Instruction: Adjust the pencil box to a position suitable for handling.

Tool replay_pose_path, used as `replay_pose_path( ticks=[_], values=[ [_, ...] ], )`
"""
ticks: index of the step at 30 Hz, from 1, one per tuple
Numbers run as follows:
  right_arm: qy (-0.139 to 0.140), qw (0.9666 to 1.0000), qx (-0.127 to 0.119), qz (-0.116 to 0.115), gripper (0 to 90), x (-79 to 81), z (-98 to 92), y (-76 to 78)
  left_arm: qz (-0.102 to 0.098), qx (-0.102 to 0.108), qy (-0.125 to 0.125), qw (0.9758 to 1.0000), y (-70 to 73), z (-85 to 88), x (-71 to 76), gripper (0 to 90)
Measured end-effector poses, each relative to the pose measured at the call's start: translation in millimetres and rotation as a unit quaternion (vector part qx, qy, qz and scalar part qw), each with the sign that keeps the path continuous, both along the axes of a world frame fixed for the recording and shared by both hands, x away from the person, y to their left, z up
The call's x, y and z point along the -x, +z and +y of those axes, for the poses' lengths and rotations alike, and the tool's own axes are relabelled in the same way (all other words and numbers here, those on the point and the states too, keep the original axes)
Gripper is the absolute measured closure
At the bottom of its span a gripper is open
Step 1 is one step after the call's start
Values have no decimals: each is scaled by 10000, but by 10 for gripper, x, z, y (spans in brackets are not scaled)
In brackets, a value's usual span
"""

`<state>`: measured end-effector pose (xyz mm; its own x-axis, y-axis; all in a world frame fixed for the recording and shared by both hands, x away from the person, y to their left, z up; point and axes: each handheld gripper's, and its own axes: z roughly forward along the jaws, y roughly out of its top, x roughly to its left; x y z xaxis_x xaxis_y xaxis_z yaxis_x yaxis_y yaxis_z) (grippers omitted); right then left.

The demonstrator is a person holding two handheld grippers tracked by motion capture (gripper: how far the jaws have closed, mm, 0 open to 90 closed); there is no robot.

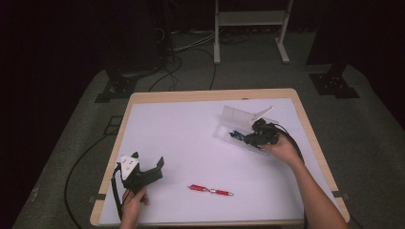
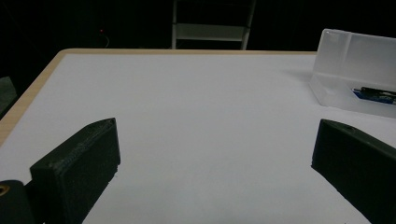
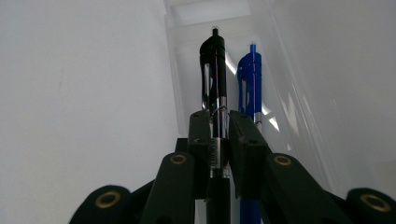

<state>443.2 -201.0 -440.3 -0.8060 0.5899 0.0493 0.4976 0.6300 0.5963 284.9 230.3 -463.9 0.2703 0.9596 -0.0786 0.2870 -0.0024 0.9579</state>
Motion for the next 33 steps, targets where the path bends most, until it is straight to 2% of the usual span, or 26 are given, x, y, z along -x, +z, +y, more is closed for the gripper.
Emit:
replay_pose_path(
  ticks=[10,18,25,28,33],
  values=[
    [-7,10000,21,89,777,-20,-5,-49,7,-6,5,10000,1,-1,3,4],
    [-13,9999,-135,8,710,24,-64,34,11,6,12,10000,0,1,1,4],
    [83,9995,-281,-134,655,165,-76,172,16,-11,11,10000,2,-1,2,4],
    [202,9988,-393,-198,632,249,-60,219,15,-9,12,10000,1,0,1,4],
    [407,9979,-430,-275,603,403,2,273,22,-2,16,10000,1,1,0,3]
  ],
)
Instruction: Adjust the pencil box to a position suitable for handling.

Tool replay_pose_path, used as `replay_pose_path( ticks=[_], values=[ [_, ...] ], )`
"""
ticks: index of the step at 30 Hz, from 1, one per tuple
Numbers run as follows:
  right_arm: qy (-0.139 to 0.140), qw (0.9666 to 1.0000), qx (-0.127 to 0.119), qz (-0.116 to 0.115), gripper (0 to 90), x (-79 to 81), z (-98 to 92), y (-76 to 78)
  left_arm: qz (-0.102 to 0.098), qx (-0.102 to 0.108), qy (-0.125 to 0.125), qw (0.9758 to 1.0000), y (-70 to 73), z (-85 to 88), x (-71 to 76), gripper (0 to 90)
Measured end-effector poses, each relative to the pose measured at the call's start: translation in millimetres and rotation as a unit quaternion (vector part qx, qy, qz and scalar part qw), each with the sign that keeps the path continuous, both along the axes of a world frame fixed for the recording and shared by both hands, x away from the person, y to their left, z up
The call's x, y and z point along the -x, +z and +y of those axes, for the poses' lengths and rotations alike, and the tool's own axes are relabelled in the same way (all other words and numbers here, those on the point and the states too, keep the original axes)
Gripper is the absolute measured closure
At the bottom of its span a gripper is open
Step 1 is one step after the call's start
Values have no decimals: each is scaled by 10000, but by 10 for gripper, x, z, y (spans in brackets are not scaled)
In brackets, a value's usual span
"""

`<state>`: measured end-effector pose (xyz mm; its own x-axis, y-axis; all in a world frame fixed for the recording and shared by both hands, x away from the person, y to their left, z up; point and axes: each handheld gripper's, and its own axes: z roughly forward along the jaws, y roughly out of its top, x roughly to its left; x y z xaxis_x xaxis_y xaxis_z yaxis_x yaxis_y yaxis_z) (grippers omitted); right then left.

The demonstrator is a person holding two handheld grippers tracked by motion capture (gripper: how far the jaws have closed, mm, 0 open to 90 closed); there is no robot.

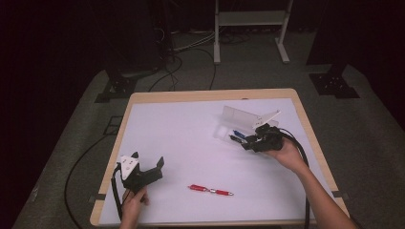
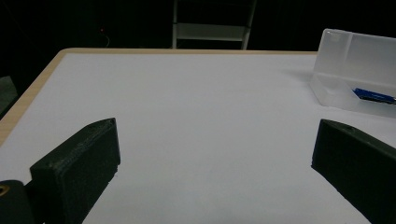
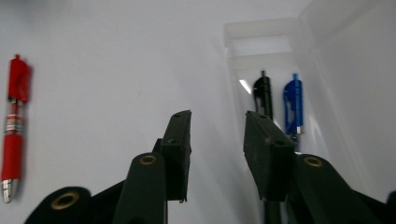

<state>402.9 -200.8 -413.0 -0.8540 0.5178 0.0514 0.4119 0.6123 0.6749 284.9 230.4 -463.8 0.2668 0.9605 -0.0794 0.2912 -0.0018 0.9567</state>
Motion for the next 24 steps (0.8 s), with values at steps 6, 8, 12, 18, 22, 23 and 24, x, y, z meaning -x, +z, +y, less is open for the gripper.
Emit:
replay_pose_path(
  ticks=[6,8,12,18,22,23,24],
  values=[
    [280,9996,-67,-38,555,219,114,20,3,-1,-5,10000,0,1,-1,4],
    [327,9994,-77,-24,546,248,128,15,2,-2,-1,10000,0,0,0,4],
    [483,9988,-59,24,517,361,194,-11,9,-7,-5,10000,0,1,-2,4],
    [695,9975,-76,90,479,498,303,-18,5,-8,-7,10000,1,-1,-1,4],
    [825,9966,-46,55,466,586,361,-21,4,-7,-12,10000,0,-1,-1,4],
    [825,9966,-46,55,466,586,361,-21,1,-6,-16,10000,0,-2,-1,4],
    [846,9964,-16,48,463,607,378,-27,0,-7,-20,10000,1,-2,-1,4]
  ],
)
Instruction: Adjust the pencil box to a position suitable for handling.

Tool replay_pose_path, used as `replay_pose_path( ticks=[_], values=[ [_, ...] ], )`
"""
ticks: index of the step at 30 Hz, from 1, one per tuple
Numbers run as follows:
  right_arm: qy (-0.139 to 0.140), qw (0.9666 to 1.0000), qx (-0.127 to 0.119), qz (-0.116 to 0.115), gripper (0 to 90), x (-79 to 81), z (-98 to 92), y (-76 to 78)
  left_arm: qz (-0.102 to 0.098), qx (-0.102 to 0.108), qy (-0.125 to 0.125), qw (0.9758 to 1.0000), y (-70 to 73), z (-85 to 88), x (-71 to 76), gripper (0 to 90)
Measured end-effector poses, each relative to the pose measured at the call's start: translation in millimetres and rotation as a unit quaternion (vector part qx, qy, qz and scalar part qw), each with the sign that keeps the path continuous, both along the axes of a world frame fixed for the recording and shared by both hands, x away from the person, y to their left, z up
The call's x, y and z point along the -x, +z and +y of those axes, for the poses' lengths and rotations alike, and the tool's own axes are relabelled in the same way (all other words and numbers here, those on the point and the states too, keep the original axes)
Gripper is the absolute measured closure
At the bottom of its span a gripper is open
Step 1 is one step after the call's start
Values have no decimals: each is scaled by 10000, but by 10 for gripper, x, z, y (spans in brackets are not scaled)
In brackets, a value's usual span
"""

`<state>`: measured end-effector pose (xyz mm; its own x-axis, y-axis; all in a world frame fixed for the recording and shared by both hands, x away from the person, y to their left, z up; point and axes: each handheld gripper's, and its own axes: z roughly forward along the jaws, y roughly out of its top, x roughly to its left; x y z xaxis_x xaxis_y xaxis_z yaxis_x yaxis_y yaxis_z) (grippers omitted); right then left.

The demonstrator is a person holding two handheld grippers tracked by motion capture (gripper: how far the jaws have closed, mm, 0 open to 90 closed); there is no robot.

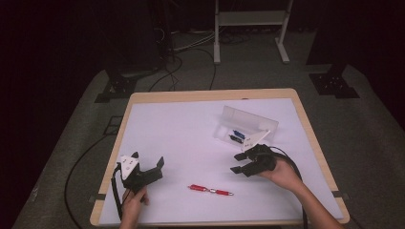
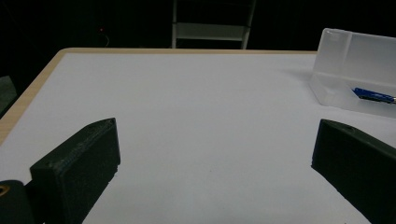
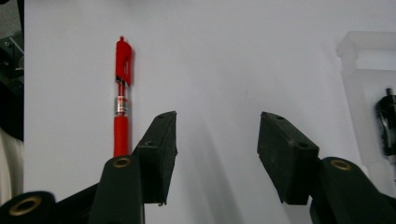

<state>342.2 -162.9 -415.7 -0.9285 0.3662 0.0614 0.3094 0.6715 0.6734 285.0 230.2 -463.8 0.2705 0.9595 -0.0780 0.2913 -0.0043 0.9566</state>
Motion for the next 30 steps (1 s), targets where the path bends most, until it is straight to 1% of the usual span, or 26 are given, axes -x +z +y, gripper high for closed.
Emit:
replay_pose_path(
  ticks=[7,11,12,15,16,19,20,24,30],
  values=[
    [173,9998,30,-38,442,123,89,-41,7,-6,-1,10000,0,1,-1,4],
    [244,9997,-12,35,433,181,132,-64,4,-23,-28,10000,0,-1,0,4],
    [279,9996,17,42,430,192,144,-70,8,-24,-38,10000,0,0,-2,4],
    [330,9994,-32,64,427,251,190,-81,-3,-11,-29,10000,0,0,-1,4],
    [399,9991,-101,58,424,284,218,-86,-4,-6,-34,10000,-1,1,0,4],
    [444,9989,-109,89,423,318,250,-93,-10,-20,-30,10000,0,0,3,4],
    [471,9988,-105,104,421,354,285,-105,-10,-25,-39,10000,0,-1,3,4],
    [525,9985,-78,126,418,392,327,-127,-18,-50,-40,10000,0,-4,3,4],
    [600,9980,-124,144,417,452,395,-162,-6,-8,-35,10000,0,1,-1,4]
  ],
)
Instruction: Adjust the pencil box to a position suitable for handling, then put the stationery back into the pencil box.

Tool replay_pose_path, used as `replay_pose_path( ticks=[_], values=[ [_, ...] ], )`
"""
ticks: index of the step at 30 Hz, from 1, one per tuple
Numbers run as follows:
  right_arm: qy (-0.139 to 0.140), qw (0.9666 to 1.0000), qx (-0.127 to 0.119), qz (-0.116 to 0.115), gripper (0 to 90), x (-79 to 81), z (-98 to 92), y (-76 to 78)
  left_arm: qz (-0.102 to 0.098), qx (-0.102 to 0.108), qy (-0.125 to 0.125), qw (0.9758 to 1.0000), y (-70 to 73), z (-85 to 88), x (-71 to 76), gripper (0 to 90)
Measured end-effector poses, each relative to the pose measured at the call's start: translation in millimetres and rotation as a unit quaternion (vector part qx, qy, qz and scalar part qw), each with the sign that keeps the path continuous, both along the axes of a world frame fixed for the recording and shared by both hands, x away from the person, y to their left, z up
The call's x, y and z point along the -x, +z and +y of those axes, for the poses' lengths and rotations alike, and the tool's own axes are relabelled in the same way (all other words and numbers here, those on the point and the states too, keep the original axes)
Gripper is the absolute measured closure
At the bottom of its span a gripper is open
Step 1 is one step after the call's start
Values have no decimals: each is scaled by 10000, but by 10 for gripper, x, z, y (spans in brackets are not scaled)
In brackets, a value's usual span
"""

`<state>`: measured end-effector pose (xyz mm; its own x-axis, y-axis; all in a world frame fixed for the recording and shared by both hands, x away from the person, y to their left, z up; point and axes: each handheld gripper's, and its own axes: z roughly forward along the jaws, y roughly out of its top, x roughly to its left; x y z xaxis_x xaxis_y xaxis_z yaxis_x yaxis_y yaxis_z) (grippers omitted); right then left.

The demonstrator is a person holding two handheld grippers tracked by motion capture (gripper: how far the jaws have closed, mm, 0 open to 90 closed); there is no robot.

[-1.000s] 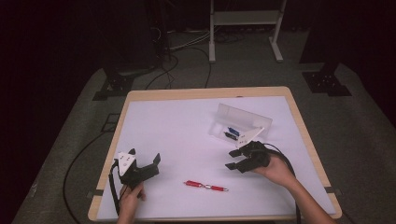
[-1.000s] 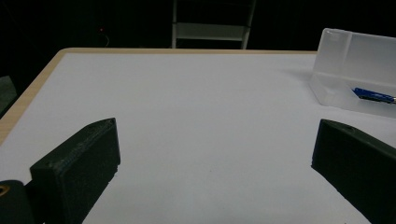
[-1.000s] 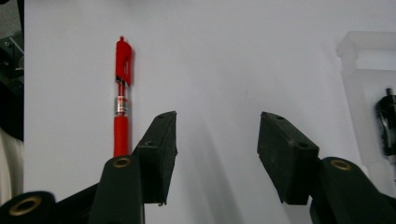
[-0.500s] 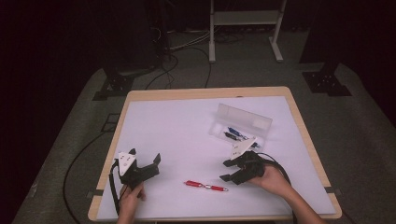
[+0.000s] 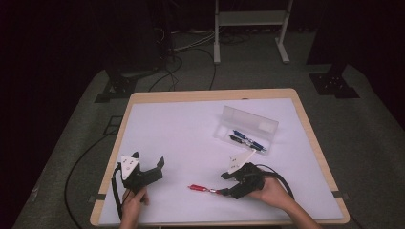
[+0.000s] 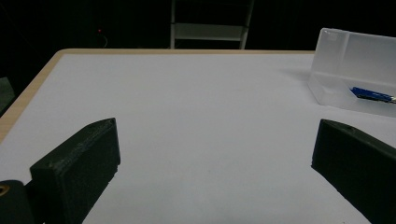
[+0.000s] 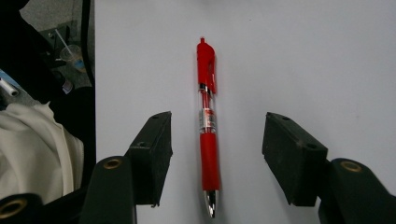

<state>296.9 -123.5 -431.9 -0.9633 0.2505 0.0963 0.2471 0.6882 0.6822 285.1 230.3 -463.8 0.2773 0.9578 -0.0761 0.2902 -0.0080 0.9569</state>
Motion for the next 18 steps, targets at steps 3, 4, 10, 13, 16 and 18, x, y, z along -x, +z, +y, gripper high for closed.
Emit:
replay_pose_path(
  ticks=[3,4,10,13,16,18],
  values=[
    [44,10000,-5,-30,417,25,43,-31,13,-21,-6,10000,1,-4,-1,4],
    [47,10000,-12,-15,418,36,62,-44,1,-34,-8,10000,1,-5,1,4],
    [172,9998,4,37,430,112,193,-122,3,4,-8,10000,0,1,0,4],
    [198,9998,54,34,452,134,248,-159,1,-7,-2,10000,1,-1,3,4],
    [149,9997,166,-28,483,136,286,-199,-4,-38,-15,10000,1,-3,4,4],
    [108,9997,198,-17,521,120,295,-221,-7,-32,-4,10000,1,-3,5,4]
  ],
)
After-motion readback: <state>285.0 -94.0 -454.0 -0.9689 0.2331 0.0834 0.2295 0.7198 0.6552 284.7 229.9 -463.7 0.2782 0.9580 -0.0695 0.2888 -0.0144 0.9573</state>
